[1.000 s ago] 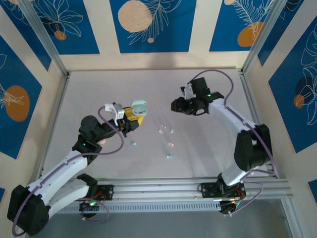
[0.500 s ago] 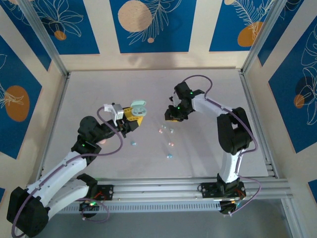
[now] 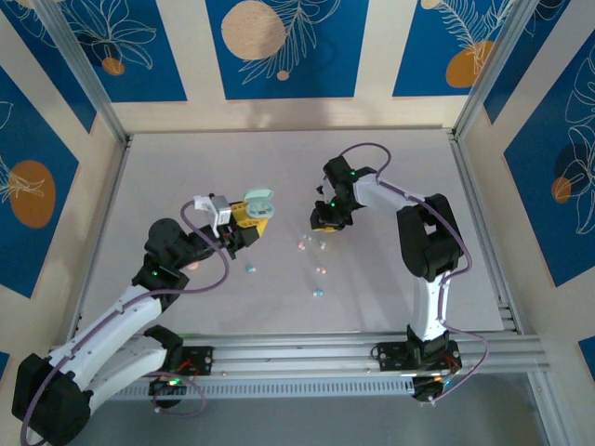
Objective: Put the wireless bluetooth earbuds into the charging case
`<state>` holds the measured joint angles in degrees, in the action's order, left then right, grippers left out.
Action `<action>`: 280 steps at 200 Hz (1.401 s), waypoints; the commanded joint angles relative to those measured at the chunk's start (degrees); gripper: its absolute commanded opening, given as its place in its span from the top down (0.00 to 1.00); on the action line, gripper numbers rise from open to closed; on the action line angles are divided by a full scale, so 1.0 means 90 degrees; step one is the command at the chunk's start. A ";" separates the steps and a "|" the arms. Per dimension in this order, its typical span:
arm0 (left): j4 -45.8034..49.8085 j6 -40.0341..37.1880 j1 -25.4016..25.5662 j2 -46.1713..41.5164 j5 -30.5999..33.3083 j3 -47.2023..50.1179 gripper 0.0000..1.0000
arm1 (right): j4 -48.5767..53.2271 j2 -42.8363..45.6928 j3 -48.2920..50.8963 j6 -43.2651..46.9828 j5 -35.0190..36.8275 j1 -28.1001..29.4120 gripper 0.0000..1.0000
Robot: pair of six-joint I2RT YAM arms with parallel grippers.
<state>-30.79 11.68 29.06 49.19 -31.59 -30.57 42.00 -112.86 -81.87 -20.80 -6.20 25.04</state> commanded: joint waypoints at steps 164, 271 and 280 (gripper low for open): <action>-0.0094 0.0059 0.0032 -0.0074 -0.0005 -0.0080 0.71 | 0.0390 -0.0429 0.0327 0.0331 -0.0644 -0.0008 0.67; -0.0100 0.0072 0.0033 -0.0034 -0.0035 -0.0101 0.71 | 0.0127 -0.0432 0.0570 0.0201 -0.0905 -0.0018 0.70; -0.0105 0.0061 0.0033 -0.0041 -0.0041 -0.0100 0.71 | 0.0114 -0.0390 0.0580 0.0193 -0.0917 -0.0018 0.71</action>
<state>-30.79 11.70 29.06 49.23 -31.59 -30.57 43.09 -115.83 -77.95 -18.46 -11.84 24.71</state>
